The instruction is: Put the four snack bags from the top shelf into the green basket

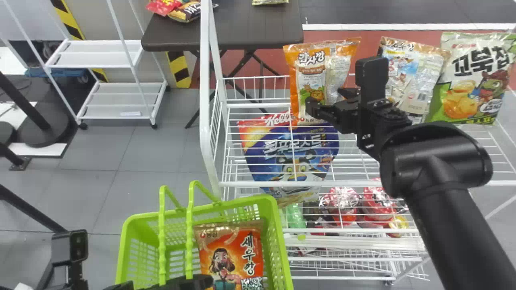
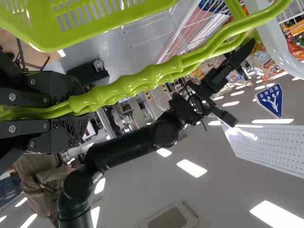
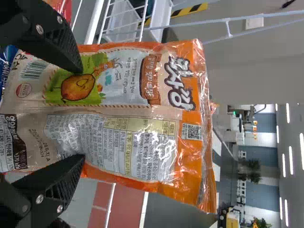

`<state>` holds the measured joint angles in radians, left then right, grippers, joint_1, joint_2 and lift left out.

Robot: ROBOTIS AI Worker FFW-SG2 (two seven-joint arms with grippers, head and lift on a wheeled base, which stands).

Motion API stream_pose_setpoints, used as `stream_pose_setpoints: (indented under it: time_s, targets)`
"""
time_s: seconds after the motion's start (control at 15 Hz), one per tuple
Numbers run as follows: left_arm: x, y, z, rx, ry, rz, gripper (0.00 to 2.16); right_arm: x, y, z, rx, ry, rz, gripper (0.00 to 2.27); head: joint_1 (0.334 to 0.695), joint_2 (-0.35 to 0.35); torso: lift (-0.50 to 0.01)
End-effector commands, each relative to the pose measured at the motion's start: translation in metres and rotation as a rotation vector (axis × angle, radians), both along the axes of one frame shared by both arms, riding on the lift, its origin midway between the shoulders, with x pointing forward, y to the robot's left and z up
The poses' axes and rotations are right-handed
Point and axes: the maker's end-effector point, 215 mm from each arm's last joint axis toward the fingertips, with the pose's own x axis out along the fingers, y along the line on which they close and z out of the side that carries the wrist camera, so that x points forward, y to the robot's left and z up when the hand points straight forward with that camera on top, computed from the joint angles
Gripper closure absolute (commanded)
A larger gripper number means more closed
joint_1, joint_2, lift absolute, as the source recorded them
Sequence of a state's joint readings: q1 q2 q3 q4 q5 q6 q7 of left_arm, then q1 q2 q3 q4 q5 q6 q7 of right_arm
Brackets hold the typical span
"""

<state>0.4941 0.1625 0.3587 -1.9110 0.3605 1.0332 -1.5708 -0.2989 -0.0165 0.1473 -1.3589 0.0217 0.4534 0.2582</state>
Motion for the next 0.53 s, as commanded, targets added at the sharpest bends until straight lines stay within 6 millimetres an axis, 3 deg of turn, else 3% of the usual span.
stream_pose_setpoints:
  time_s: [0.0,0.07,0.47]
  targets:
    - [-0.002,0.001,0.001,-0.007,0.001,-0.003,2.15,-0.003,0.007,-0.005,0.019,0.016,0.019,2.01,0.695,0.075,0.000]
    - [-0.002,0.001,0.001,-0.007,0.001,-0.003,2.15,-0.005,0.007,-0.004,0.017,0.009,0.016,2.21,0.695,0.080,0.000]
    - [-0.002,0.000,0.001,-0.008,0.002,-0.008,2.15,-0.023,0.006,0.024,0.061,-0.096,0.028,2.25,0.695,0.089,0.000]
